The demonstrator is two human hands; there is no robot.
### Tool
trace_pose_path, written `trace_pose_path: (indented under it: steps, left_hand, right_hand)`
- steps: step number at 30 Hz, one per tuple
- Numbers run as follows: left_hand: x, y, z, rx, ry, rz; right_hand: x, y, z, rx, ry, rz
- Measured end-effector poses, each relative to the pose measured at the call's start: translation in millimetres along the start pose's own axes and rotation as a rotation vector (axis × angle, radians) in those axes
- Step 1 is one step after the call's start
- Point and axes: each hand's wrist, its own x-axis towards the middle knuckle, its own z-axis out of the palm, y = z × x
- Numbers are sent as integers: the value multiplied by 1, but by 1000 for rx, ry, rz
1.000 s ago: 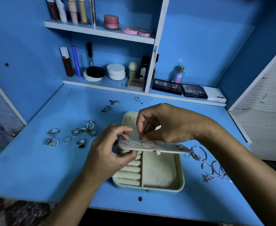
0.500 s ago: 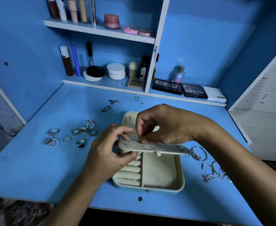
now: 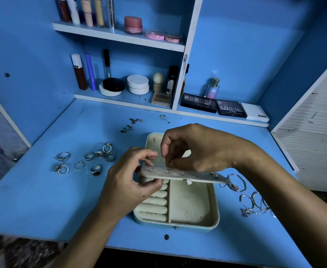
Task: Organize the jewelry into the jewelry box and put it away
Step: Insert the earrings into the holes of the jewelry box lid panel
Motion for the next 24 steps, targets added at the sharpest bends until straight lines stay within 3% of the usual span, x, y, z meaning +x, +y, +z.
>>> trace_pose_path:
  steps: [24]
  left_hand:
    - [-2,-1,1,-1,2,7]
  right_hand:
    - [1,1,3,-46,3,-16]
